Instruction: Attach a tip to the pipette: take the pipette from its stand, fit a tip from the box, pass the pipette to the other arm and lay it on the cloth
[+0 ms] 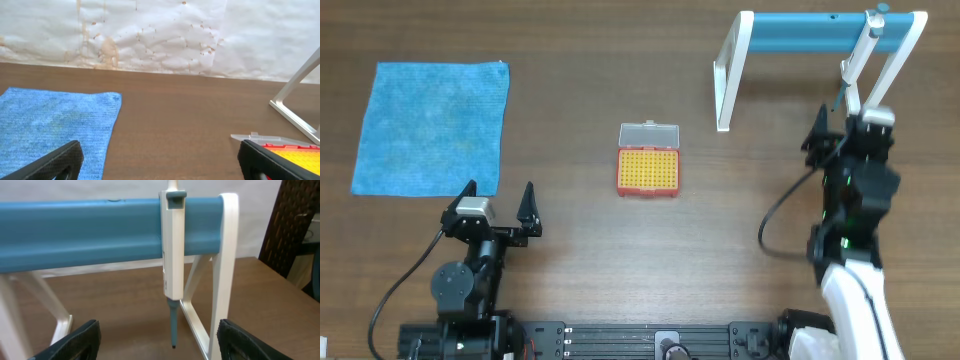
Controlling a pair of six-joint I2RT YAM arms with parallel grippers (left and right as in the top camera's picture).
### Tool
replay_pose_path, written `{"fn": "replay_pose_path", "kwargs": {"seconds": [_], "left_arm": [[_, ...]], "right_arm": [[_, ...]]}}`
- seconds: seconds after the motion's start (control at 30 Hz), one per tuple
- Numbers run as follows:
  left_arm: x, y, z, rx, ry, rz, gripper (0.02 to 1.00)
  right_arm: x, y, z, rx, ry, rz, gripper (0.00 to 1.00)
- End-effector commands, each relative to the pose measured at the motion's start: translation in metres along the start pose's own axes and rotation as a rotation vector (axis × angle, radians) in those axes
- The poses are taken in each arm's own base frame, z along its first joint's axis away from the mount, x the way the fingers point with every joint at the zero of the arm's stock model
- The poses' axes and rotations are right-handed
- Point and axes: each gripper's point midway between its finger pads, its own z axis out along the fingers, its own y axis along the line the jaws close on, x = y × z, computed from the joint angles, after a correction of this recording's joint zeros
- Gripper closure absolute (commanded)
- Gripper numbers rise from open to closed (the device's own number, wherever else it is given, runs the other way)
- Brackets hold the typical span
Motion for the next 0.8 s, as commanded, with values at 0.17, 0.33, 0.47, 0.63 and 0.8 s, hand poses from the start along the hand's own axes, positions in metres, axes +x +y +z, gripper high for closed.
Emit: {"fn": "replay_pose_path", "kwargs": {"seconds": [0.17, 0.33, 0.47, 0.63, 0.8], "left_arm": [[0.002, 0.001, 0.000, -0.006, 0.003, -0.012, 0.023], [0.002, 0.001, 0.000, -0.006, 0.002, -0.012, 0.023], [0.002, 0.001, 0.000, -0.006, 0.003, -0.012, 0.020], [0.002, 0.001, 0.000, -0.006, 0.003, -0.012, 0.023], [0.002, 0.001, 0.000, -0.006, 0.003, -0.012, 0.023]], "right_arm": [[0.015, -0.010, 0.077, -0.097, 0.048, -0.109, 0.237], [0.015, -0.003, 0.088, -0.173, 0.035, -0.107, 0.235], [0.019, -0.007, 0.105, -0.168, 0.050, -0.103, 0.237], [0.027, -0.015, 0.115, -0.155, 0.061, -0.098, 0.237], [0.024, -0.007, 0.114, -0.204, 0.047, -0.098, 0.235]]}}
